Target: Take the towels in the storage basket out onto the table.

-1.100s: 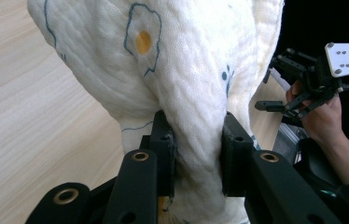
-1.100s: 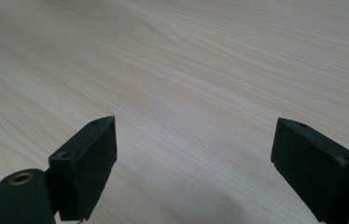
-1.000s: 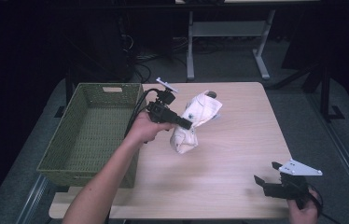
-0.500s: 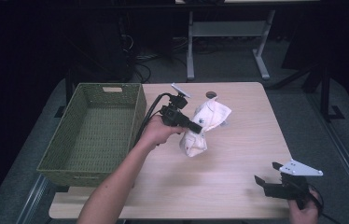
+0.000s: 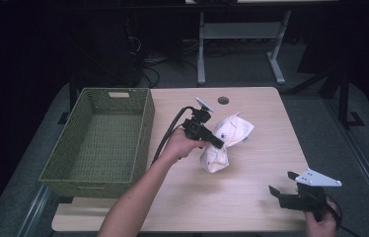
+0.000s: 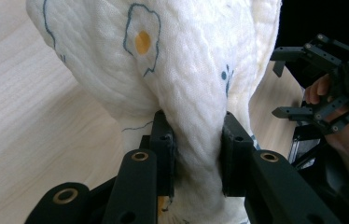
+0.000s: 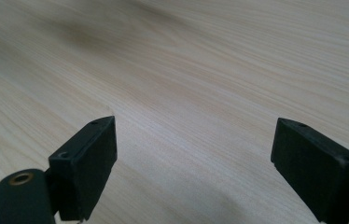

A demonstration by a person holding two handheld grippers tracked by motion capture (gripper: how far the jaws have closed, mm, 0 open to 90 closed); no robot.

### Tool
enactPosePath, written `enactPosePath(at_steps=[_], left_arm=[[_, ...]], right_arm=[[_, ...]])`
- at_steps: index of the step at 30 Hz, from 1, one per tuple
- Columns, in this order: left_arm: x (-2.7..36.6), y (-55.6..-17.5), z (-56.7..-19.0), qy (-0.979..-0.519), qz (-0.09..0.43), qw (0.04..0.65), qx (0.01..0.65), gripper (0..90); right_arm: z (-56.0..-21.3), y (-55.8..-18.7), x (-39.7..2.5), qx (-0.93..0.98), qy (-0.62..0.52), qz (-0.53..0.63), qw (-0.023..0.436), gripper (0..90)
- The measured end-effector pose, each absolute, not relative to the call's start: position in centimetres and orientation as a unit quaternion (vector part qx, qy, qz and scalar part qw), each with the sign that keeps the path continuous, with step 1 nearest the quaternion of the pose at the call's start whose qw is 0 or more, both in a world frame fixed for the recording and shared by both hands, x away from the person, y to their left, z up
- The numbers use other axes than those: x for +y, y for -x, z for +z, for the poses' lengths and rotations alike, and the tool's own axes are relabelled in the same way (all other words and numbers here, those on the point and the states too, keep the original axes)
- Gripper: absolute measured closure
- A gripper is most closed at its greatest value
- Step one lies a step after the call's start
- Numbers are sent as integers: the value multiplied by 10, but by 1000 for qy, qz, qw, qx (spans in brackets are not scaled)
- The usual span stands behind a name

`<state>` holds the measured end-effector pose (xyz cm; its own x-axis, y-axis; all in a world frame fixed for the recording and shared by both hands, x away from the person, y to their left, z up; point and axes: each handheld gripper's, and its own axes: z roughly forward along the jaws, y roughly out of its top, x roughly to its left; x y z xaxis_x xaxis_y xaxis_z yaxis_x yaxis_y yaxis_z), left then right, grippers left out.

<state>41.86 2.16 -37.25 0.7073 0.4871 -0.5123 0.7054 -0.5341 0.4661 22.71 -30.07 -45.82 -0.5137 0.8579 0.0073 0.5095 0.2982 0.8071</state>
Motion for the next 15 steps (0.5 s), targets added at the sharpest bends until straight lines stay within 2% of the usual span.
enactPosePath(at_steps=[15], left_arm=[[13, -419, -397, -849, -168, 333, 374, 706]], right_arm=[[-459, -228, -301, 775, -441, 396, 220, 140]])
